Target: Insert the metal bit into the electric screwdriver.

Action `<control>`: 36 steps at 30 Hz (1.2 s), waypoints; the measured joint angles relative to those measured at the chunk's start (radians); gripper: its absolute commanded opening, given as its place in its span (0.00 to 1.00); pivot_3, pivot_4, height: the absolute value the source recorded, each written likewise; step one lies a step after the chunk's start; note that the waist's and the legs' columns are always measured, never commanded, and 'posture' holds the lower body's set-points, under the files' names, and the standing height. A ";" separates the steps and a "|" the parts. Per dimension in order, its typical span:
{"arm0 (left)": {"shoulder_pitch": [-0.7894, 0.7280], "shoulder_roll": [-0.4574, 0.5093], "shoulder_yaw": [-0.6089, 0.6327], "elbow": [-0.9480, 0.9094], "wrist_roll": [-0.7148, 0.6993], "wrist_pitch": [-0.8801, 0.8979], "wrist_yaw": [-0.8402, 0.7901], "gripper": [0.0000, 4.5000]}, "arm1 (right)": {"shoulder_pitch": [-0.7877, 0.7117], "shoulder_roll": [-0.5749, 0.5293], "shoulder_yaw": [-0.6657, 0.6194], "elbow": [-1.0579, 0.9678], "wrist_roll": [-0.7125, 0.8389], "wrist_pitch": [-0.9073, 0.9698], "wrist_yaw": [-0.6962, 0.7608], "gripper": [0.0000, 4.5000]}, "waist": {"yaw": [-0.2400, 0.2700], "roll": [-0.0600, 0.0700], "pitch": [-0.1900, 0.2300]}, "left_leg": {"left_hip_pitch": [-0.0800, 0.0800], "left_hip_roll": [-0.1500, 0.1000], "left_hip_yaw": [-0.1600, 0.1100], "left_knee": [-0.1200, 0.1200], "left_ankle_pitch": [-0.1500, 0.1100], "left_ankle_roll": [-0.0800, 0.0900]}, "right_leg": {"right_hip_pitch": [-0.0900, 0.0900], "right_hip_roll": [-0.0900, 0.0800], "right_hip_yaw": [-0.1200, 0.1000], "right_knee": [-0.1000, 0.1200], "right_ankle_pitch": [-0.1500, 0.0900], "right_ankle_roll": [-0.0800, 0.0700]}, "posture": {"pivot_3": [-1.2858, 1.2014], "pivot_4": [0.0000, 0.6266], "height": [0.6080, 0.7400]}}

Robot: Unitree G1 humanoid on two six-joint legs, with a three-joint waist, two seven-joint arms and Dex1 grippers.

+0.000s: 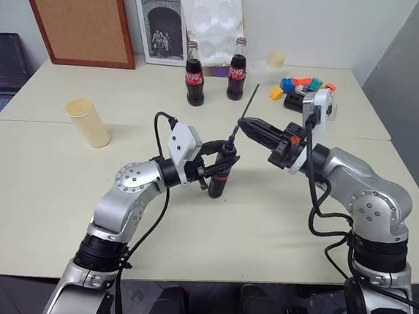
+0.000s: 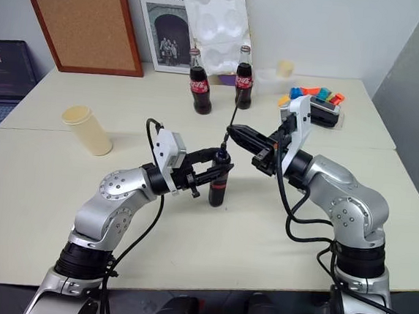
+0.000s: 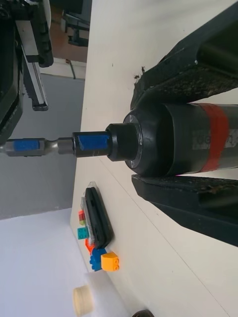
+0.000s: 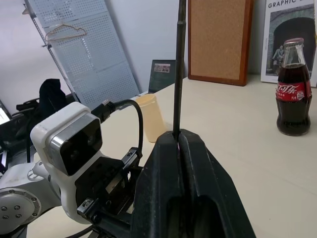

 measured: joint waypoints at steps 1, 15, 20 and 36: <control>0.000 0.000 0.000 0.000 0.000 0.000 0.000 0.37 | 0.000 0.000 0.000 0.000 0.000 0.000 0.000 0.01 | 0.000 0.000 0.000 | 0.000 0.000 0.000 0.000 0.000 0.000 | 0.000 0.000 0.000 0.000 0.000 0.000 | 0.52 0.24 1.00; 0.000 0.000 0.000 -0.003 0.000 0.000 0.001 0.37 | 0.000 -0.001 0.021 -0.008 -0.012 -0.006 0.011 0.01 | 0.000 0.000 0.000 | 0.000 0.000 0.000 0.000 0.000 0.000 | 0.000 0.000 0.000 0.000 0.000 0.000 | 0.52 0.24 1.00; 0.002 0.000 0.000 -0.006 0.000 0.000 0.001 0.37 | 0.000 -0.006 0.036 -0.013 -0.040 -0.021 0.023 0.01 | 0.000 0.000 0.000 | 0.000 0.000 0.000 0.000 0.000 0.000 | 0.000 0.000 0.000 0.000 0.000 0.000 | 0.52 0.24 1.00; 0.009 0.000 0.001 -0.008 0.000 0.000 0.006 0.37 | 0.003 -0.020 0.072 -0.020 -0.091 -0.018 0.033 0.01 | 0.000 0.000 0.000 | 0.000 0.000 0.000 0.000 0.000 0.000 | 0.000 0.000 0.000 0.000 0.000 0.000 | 0.52 0.24 1.00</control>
